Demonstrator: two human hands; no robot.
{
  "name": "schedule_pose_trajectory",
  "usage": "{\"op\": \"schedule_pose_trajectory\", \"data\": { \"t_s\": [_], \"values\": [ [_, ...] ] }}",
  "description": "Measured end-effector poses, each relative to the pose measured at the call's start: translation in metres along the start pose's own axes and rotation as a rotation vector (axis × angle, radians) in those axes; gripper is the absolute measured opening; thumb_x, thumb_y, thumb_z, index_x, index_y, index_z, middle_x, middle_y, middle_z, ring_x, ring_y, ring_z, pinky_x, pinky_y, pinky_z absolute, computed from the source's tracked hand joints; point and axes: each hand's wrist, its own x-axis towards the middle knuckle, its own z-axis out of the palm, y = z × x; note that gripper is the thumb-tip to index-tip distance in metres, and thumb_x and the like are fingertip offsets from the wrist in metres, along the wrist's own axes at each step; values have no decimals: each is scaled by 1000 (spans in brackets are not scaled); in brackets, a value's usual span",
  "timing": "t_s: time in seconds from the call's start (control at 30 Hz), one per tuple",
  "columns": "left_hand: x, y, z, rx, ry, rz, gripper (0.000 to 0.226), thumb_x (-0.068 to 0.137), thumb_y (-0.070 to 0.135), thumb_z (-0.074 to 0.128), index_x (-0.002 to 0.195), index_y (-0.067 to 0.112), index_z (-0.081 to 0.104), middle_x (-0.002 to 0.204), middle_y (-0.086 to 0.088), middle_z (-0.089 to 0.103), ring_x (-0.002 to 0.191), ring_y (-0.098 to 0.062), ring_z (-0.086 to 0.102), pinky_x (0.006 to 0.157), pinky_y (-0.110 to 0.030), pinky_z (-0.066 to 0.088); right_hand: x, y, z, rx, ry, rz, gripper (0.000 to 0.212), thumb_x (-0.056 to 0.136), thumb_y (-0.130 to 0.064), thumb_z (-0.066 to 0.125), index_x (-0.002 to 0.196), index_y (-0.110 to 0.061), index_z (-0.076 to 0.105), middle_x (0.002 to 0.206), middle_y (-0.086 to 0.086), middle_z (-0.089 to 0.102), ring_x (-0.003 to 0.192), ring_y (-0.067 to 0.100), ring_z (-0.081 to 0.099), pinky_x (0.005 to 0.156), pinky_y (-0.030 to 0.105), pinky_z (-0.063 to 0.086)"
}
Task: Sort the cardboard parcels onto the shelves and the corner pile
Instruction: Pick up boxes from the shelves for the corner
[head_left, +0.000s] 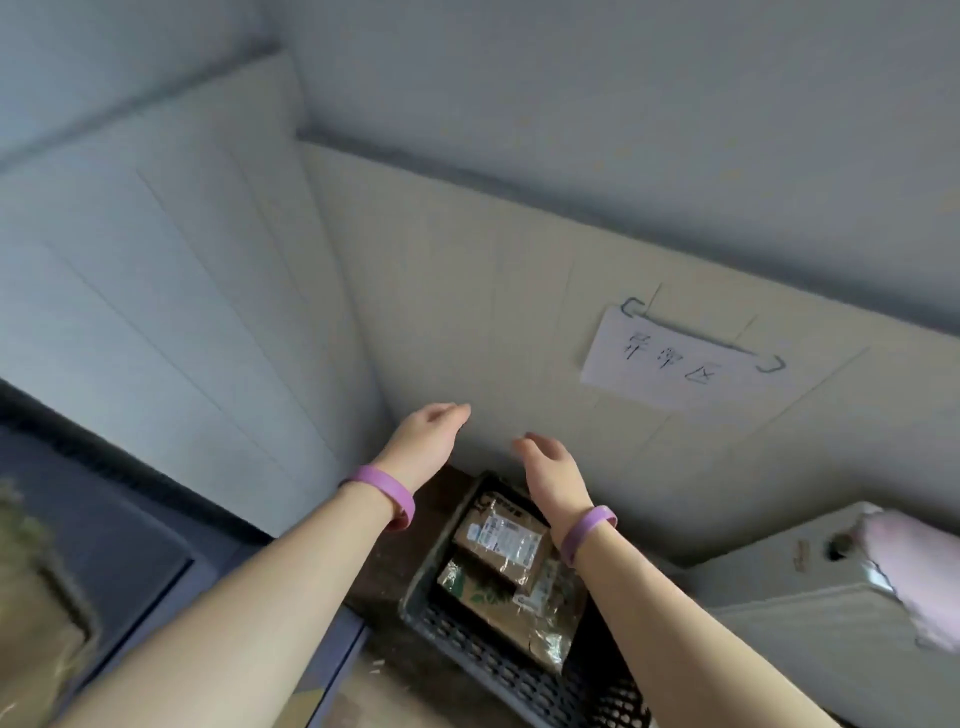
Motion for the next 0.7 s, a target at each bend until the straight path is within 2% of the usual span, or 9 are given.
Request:
{"op": "schedule_pose_trajectory", "data": {
  "t_s": [0.1, 0.2, 0.3, 0.37, 0.4, 0.5, 0.6, 0.67, 0.7],
  "values": [
    [-64, 36, -38, -14, 65, 81, 34, 101, 32, 51, 129, 15, 60, 123, -7, 62, 117, -23, 55, 105, -30, 39, -62, -52, 7, -19, -13, -112, 50, 100, -29, 51, 146, -9, 44, 146, 4, 49, 132, 20, 46, 101, 26, 36],
    [-144, 62, -73, -25, 94, 154, 30, 104, 26, 45, 131, 15, 55, 125, -5, 56, 118, -19, 50, 95, -23, 34, -135, -93, 18, -33, -39, -219, 51, 100, -33, 51, 147, -13, 42, 147, 0, 48, 127, 19, 49, 94, 29, 44],
    [-223, 74, -105, -27, 150, 210, 41, 104, 32, 43, 139, 11, 52, 141, -6, 53, 132, -23, 47, 104, -29, 34, -215, -120, 29, -34, -66, -324, 54, 100, -33, 51, 148, -12, 40, 148, -1, 45, 128, 18, 49, 97, 33, 46],
    [-277, 78, -127, -32, 200, 244, 44, 104, 36, 43, 140, 13, 51, 143, -5, 53, 132, -23, 47, 103, -32, 35, -268, -131, 38, -48, -97, -367, 54, 99, -34, 53, 146, -11, 41, 142, -3, 49, 125, 18, 50, 97, 32, 44],
    [-302, 79, -138, -43, 222, 257, 44, 103, 38, 43, 140, 14, 51, 143, -4, 53, 132, -23, 47, 102, -32, 35, -294, -137, 41, -49, -120, -388, 51, 98, -35, 53, 143, -11, 44, 132, -4, 51, 117, 16, 52, 90, 28, 45],
    [-372, 86, -165, -57, 287, 313, 41, 103, 39, 43, 136, 16, 53, 138, -1, 55, 127, -22, 50, 94, -32, 37, -363, -152, 53, -77, -152, -429, 11, 96, -36, 52, 100, -27, 47, 92, -15, 42, 78, 5, 46, 64, 20, 37],
    [-435, 92, -189, -58, 354, 382, 24, 104, 35, 40, 112, 19, 57, 116, -1, 56, 105, -19, 51, 82, -28, 35, -423, -168, 65, -83, -180, -503, 29, 94, -36, 54, 77, -35, 30, 78, -18, 27, 65, 1, 33, 58, 18, 29],
    [-472, 92, -205, -62, 397, 402, 19, 105, 33, 39, 101, 18, 50, 106, -2, 52, 97, -19, 47, 81, -29, 36, -460, -178, 72, -102, -227, -545, 7, 95, -36, 55, 93, -35, 48, 91, -14, 42, 77, 4, 44, 68, 20, 38],
    [-490, 91, -213, -63, 416, 402, 18, 105, 34, 39, 100, 19, 48, 103, -1, 50, 96, -19, 46, 81, -30, 36, -480, -184, 76, -89, -257, -568, 22, 96, -35, 55, 116, -27, 54, 108, -8, 51, 93, 10, 52, 81, 25, 45]
  ]
}}
